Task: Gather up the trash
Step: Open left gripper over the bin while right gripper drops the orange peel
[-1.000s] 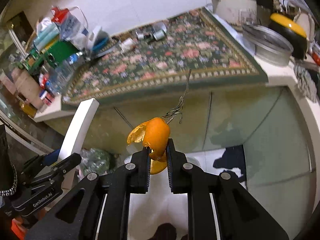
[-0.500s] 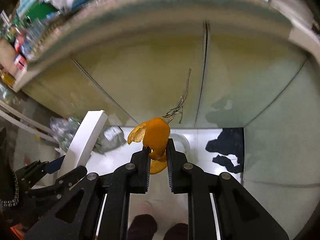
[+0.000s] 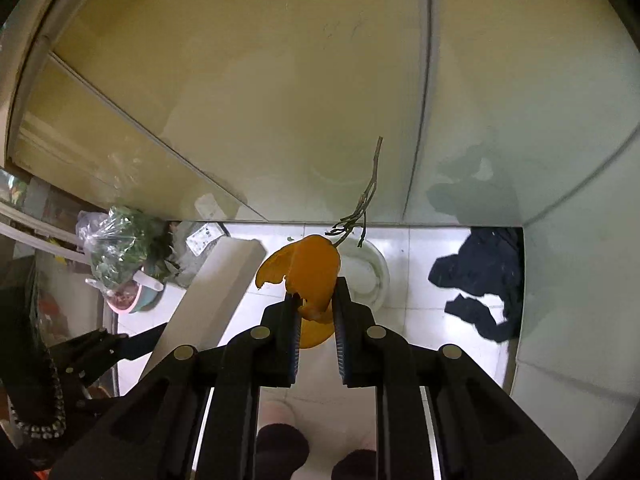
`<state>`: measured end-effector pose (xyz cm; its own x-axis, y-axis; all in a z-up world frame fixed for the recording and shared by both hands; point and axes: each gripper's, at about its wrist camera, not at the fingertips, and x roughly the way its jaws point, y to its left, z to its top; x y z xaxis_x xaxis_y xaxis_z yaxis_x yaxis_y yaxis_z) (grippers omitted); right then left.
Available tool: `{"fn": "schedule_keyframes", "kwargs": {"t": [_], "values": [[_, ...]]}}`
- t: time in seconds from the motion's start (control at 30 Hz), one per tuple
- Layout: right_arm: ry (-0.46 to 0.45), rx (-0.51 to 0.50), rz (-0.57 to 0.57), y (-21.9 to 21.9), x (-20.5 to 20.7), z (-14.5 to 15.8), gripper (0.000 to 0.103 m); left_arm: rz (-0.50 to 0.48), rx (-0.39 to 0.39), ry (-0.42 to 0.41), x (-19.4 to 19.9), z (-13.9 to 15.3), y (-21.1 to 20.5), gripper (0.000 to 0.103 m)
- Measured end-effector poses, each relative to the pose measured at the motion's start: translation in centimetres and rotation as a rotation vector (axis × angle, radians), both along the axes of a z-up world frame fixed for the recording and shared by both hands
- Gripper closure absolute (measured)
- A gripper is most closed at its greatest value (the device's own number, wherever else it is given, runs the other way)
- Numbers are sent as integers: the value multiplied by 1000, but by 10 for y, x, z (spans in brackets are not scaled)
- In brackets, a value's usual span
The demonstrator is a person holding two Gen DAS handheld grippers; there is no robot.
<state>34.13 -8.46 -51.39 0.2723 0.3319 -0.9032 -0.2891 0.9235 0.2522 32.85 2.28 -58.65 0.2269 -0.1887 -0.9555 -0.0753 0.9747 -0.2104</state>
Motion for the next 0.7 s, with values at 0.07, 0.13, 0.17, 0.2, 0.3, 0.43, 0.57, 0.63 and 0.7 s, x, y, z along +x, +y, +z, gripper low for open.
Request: {"fn": "schedule_keyframes", "kwargs": {"t": [0.07, 0.13, 0.17, 0.2, 0.3, 0.43, 0.57, 0.63, 0.7], "values": [[-4, 1, 9, 3, 5, -1, 83, -1, -7, -6, 8, -1, -1, 52], [15, -10, 1, 3, 11, -4, 75, 11, -6, -3, 15, -3, 2, 47], [27, 2, 1, 2, 14, -7, 67, 19, 4, 4, 17, -5, 4, 42], [38, 19, -1, 0, 16, -9, 61, 21, 8, 4, 20, -6, 4, 42], [43, 33, -7, -3, 19, -6, 60, 27, 27, -3, 23, -2, 8, 42], [39, 13, -17, -5, 18, 2, 60, 38, 43, -16, 19, 17, 11, 42], [37, -6, -22, -8, 16, 16, 60, 47, 48, -37, 16, 48, 15, 42], [35, -4, -28, -10, 12, 33, 60, 48, 52, -50, 14, 66, 18, 42], [23, -8, -35, -11, 8, 51, 60, 48, 55, -68, 11, 88, 19, 42]]}}
